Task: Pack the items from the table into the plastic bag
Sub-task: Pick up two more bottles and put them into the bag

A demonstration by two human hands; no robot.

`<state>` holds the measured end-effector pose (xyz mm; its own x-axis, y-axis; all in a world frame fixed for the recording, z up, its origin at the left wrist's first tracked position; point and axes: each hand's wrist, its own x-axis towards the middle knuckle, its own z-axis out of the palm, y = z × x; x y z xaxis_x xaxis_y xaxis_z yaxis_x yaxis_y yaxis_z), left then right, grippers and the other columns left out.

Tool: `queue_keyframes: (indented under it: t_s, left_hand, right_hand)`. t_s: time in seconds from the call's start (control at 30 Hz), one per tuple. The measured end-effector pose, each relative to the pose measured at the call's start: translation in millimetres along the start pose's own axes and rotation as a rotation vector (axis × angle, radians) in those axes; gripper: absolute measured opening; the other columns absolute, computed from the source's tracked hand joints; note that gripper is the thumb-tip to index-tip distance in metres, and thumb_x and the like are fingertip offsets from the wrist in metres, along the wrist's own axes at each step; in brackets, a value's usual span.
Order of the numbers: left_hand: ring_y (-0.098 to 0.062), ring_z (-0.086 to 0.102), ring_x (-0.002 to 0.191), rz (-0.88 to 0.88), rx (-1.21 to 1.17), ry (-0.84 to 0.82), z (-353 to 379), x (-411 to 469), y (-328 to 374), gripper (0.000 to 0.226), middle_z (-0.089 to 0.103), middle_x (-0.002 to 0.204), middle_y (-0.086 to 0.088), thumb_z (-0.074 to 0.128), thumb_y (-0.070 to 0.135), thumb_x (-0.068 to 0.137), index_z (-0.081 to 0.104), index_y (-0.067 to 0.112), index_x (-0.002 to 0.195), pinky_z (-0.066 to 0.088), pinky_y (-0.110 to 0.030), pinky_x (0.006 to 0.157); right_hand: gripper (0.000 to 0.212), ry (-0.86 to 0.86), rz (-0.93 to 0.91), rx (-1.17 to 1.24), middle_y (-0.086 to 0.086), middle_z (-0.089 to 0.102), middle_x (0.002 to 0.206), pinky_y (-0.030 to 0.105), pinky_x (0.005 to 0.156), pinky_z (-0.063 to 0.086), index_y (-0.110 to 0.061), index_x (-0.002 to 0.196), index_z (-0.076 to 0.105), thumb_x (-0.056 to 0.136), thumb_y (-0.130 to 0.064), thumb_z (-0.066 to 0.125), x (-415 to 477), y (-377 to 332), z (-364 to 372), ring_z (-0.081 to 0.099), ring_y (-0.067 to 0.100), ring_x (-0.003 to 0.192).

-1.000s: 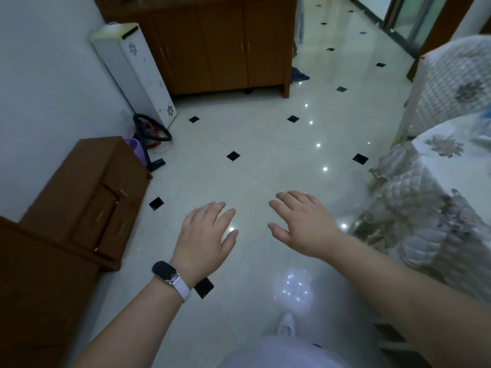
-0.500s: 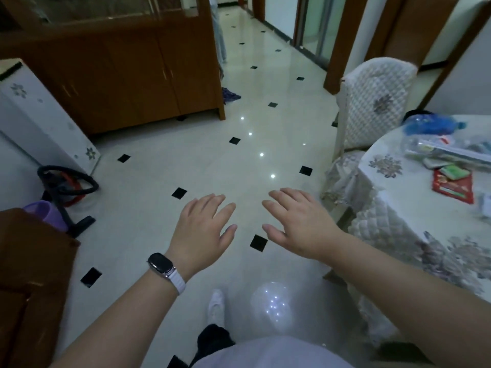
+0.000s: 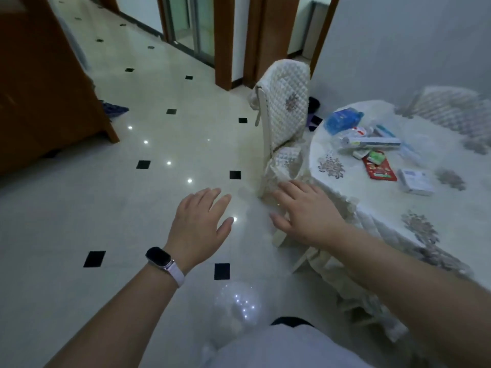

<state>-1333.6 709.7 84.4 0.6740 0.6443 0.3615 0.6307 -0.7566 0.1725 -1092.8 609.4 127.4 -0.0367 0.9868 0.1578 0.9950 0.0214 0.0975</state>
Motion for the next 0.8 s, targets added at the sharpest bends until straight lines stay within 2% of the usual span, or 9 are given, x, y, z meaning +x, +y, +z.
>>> queue_keyframes:
  t_s: [0.13,0.33,0.47,0.57,0.8]
  left_hand:
    - [-0.033,0.057,0.116,0.109,-0.079,-0.013,21.8,51.2,-6.1,0.047,0.061,0.126,-0.012,0.049,0.041,0.089,0.062,0.013,0.124,0.045,-0.047,0.098]
    - [-0.03,0.056,0.114,0.254,-0.099,-0.054,61.4,134.4,3.4,0.045,0.061,0.123,-0.01,0.053,0.041,0.088,0.062,0.014,0.124,0.044,-0.044,0.097]
    - [-0.029,0.055,0.115,0.358,-0.071,-0.095,88.6,202.7,12.9,0.043,0.061,0.123,-0.009,0.056,0.039,0.088,0.063,0.014,0.122,0.043,-0.043,0.096]
    - [-0.029,0.056,0.115,0.383,-0.042,-0.14,105.2,260.0,21.2,0.043,0.061,0.123,-0.008,0.056,0.041,0.087,0.063,0.016,0.121,0.044,-0.043,0.095]
    - [-0.03,0.056,0.113,0.507,-0.053,-0.133,146.3,393.1,68.4,0.043,0.061,0.125,-0.008,0.055,0.042,0.086,0.062,0.017,0.121,0.044,-0.043,0.094]
  right_hand:
    - [0.054,-0.04,0.188,-0.031,0.003,0.059,0.13,0.039,0.098,0.04,-0.018,0.123,0.061,0.089,-0.055,0.04,8.7,27.4,1.5,0.052,0.026,0.12]
    - [0.052,-0.025,0.344,0.002,0.002,0.061,0.127,0.04,0.096,0.043,-0.018,0.123,0.062,0.089,-0.053,0.043,26.2,79.1,26.1,0.054,0.026,0.118]
    - [0.05,0.005,0.441,0.067,0.004,0.061,0.126,0.039,0.095,0.044,-0.017,0.122,0.062,0.088,-0.051,0.048,53.4,127.0,63.0,0.054,0.027,0.116]
    - [0.051,0.022,0.509,0.146,0.006,0.063,0.122,0.041,0.092,0.045,-0.015,0.119,0.063,0.087,-0.05,0.045,79.2,165.2,80.2,0.057,0.029,0.112]
    - [0.05,0.026,0.683,0.18,0.004,0.059,0.132,0.042,0.099,0.044,-0.019,0.127,0.06,0.09,-0.05,0.045,101.2,275.8,79.0,0.054,0.025,0.12]
